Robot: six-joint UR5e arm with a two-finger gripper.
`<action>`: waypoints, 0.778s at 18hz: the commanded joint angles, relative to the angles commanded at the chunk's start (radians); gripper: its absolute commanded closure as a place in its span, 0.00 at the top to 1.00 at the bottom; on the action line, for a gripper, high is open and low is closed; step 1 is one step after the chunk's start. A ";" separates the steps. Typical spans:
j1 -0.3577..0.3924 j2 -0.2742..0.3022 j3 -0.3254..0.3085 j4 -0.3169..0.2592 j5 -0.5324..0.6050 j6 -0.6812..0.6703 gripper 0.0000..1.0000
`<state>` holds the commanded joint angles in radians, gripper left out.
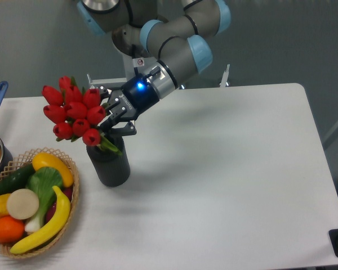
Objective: Insert the flowers into the vase
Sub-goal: 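Lower the tulip stems down into the grey vase opening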
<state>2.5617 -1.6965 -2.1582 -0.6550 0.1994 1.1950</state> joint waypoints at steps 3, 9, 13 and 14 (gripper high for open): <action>0.000 -0.011 -0.006 0.000 0.002 0.002 0.31; 0.008 -0.011 -0.040 -0.002 0.078 -0.002 0.71; 0.012 -0.006 -0.040 -0.003 0.080 -0.012 0.97; 0.017 -0.005 -0.041 -0.003 0.080 -0.012 0.99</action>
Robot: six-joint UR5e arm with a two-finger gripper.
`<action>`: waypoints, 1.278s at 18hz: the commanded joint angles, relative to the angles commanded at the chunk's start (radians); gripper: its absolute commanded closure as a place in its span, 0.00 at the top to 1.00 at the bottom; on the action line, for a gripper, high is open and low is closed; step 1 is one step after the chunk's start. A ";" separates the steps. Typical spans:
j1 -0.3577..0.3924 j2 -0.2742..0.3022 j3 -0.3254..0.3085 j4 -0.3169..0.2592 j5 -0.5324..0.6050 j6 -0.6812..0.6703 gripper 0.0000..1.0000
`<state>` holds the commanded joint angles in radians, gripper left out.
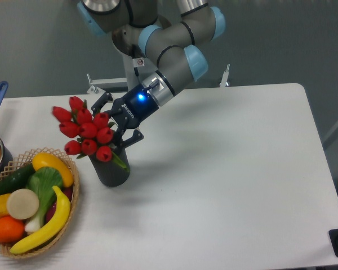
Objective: Insert the flowers into the vase
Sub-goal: 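Lower the tulip stems down into the grey vase opening, then open the gripper to release the tulips in the vase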
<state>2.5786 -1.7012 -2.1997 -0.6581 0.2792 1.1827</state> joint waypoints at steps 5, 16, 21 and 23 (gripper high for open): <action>0.023 0.006 -0.005 0.000 0.000 0.000 1.00; 0.071 0.057 -0.025 -0.006 0.126 0.000 1.00; 0.086 0.109 -0.022 -0.008 0.273 -0.002 1.00; 0.094 0.149 -0.014 -0.008 0.404 -0.002 1.00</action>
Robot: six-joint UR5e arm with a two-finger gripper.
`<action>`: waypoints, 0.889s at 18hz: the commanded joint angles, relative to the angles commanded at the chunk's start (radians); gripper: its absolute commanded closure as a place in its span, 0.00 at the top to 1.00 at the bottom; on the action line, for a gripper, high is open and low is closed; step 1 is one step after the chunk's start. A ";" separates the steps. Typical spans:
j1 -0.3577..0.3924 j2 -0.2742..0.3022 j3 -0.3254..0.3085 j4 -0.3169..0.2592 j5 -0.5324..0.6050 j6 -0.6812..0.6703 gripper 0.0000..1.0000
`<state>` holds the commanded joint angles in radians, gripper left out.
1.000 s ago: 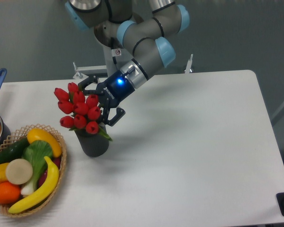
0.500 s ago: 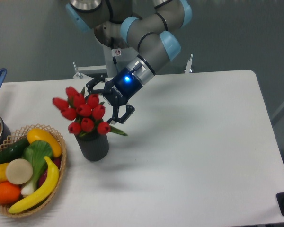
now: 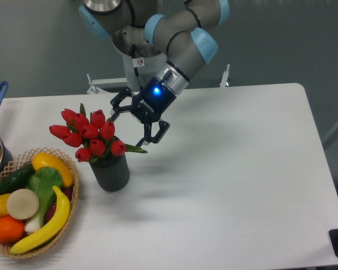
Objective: Insert the flowers into the vase
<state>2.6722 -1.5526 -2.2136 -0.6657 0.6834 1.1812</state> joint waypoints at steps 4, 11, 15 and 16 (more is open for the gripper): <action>0.000 0.052 0.044 -0.005 0.278 0.002 1.00; 0.029 0.005 0.204 -0.034 0.410 0.000 1.00; 0.044 -0.050 0.322 -0.179 0.502 0.000 1.00; 0.048 -0.069 0.345 -0.204 0.508 0.002 1.00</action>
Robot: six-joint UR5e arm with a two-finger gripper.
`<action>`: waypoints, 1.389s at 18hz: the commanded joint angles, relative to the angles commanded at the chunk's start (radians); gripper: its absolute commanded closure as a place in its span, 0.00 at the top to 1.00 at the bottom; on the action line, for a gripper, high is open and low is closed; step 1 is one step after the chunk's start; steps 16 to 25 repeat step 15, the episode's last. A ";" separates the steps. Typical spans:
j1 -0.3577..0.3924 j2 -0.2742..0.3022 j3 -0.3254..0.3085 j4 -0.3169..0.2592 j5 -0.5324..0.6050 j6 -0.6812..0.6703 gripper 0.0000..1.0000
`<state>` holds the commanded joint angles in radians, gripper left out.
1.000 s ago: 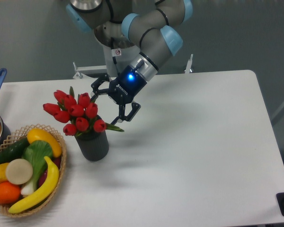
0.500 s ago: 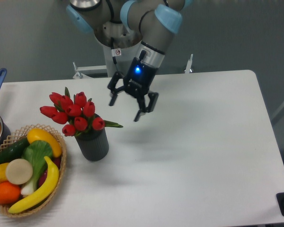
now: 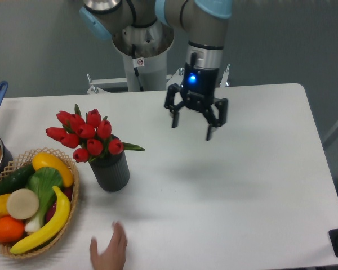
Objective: Insert the flowers into the vase
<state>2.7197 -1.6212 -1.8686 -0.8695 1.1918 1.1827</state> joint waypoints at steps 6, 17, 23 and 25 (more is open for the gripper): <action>-0.003 -0.153 0.150 -0.083 0.192 0.014 1.00; -0.034 -0.293 0.301 -0.166 0.339 0.014 1.00; -0.034 -0.293 0.301 -0.166 0.339 0.014 1.00; -0.034 -0.293 0.301 -0.166 0.339 0.014 1.00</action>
